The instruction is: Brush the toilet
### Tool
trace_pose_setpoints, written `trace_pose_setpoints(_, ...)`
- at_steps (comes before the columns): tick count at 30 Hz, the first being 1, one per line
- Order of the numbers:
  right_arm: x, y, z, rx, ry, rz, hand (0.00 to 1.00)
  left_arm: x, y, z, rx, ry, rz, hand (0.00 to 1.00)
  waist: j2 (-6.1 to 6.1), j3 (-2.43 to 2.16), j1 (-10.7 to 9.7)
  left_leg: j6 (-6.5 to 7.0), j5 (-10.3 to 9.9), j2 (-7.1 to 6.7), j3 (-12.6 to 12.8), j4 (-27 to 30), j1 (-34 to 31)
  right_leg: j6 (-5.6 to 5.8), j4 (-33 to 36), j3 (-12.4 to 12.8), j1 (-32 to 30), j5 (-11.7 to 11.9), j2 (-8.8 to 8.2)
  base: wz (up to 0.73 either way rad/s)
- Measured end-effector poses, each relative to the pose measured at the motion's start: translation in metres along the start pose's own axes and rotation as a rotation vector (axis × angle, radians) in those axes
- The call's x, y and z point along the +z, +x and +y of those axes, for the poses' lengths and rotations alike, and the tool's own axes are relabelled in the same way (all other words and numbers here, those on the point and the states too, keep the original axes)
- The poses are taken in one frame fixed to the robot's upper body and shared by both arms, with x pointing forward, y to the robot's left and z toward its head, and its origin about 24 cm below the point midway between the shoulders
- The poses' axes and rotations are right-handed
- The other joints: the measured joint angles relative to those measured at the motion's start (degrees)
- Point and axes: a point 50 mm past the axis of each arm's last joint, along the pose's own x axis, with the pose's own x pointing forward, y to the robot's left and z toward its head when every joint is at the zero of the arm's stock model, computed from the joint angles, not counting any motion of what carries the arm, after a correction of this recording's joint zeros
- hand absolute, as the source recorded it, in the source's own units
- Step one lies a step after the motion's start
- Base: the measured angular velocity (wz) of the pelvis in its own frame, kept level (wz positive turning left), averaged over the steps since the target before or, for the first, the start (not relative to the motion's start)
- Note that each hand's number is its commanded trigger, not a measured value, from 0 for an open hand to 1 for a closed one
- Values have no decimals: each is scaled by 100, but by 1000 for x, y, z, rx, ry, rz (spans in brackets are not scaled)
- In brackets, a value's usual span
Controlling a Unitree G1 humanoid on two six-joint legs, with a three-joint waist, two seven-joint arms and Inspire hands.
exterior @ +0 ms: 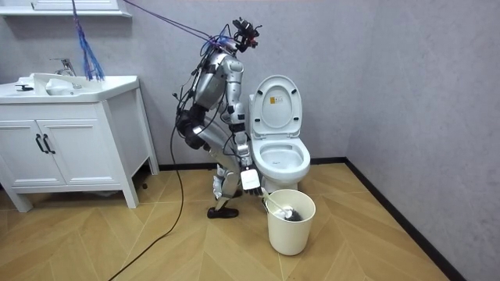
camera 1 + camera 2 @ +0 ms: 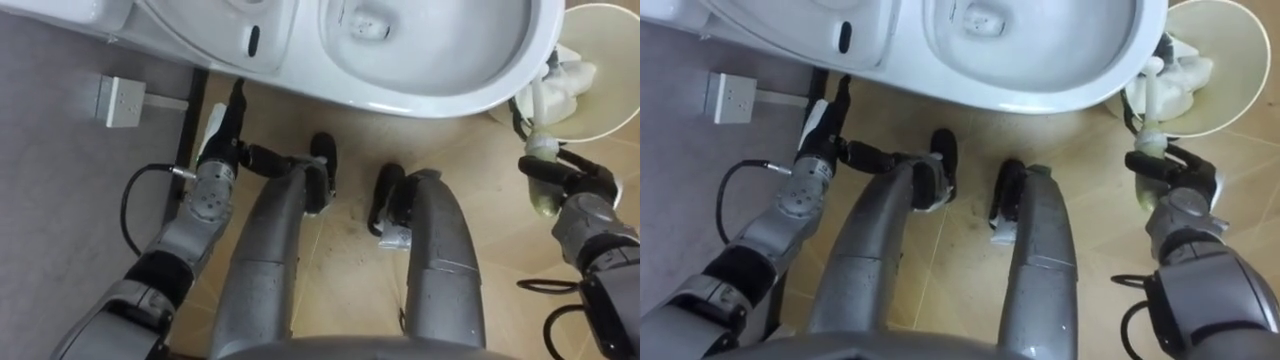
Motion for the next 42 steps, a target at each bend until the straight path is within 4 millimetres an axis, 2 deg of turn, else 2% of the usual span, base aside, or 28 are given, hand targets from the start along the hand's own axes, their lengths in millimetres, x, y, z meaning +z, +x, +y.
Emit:
trace_pose_setpoints(8,-22,-1,-8,-7,0,75,100,-10,-4,-1,-2,0,31,0,-5,2,3,-1,8,5,-14,-312,614,24,-358,-62,643,25,18,0)
trace_pose_setpoints(13,-35,-3,-10,5,67,137,100,-21,-11,-3,-4,2,59,0,-17,-4,-37,10,26,13,0,-660,1138,57,-766,-64,1166,114,71,-6)
trace_pose_setpoints(17,-49,-6,-8,9,192,193,100,-34,-17,1,9,11,96,0,-19,-8,-78,12,61,48,-9,-972,1543,100,-1230,-85,1614,228,166,-5)
trace_pose_setpoints(20,-60,-8,-5,21,295,234,100,-48,-25,4,37,-1,136,0,-23,-15,-153,13,60,20,-35,-1153,1815,142,-1490,-99,1909,258,188,0)
trace_pose_setpoints(25,-80,-14,-2,14,387,296,100,-57,-31,5,41,2,164,0,-30,-32,-165,29,23,-11,-83,-1308,2246,183,-1774,-132,2404,274,209,2)
trace_pose_setpoints(31,-103,-21,-7,-14,432,355,100,-90,-47,8,54,16,279,0,-73,-105,-186,21,-13,-13,-96,-1634,3071,250,-2221,-158,3280,315,273,0)
trace_pose_setpoints(32,-109,-22,-11,-27,427,367,100,-99,-52,9,54,34,309,0,-81,-161,-171,11,-5,-12,-99,-1777,3241,257,-2357,-166,3461,344,287,-5)
trace_pose_setpoints(33,-113,-24,-14,-35,424,374,100,-106,-58,11,65,34,334,0,-104,-249,-175,3,13,-16,-91,-1900,3391,266,-2495,-164,3594,388,295,-6)
trace_pose_setpoints(35,-118,-25,-18,-44,429,379,100,-119,-70,17,86,44,378,0,-152,-281,-173,0,51,-15,-66,-2102,3655,291,-2722,-123,3827,459,333,-9)
trace_pose_setpoints(40,-127,-28,-27,-56,368,376,100,-147,-97,29,149,27,476,0,-311,-273,-176,-8,189,-31,43,-2697,4385,332,-3297,-42,4486,650,381,-12)
trace_pose_setpoints(42,-130,-31,-30,-36,279,339,100,-153,-105,33,167,21,496,0,-359,-262,-171,-18,201,-31,32,-2848,4627,340,-3538,-48,4767,693,418,0)
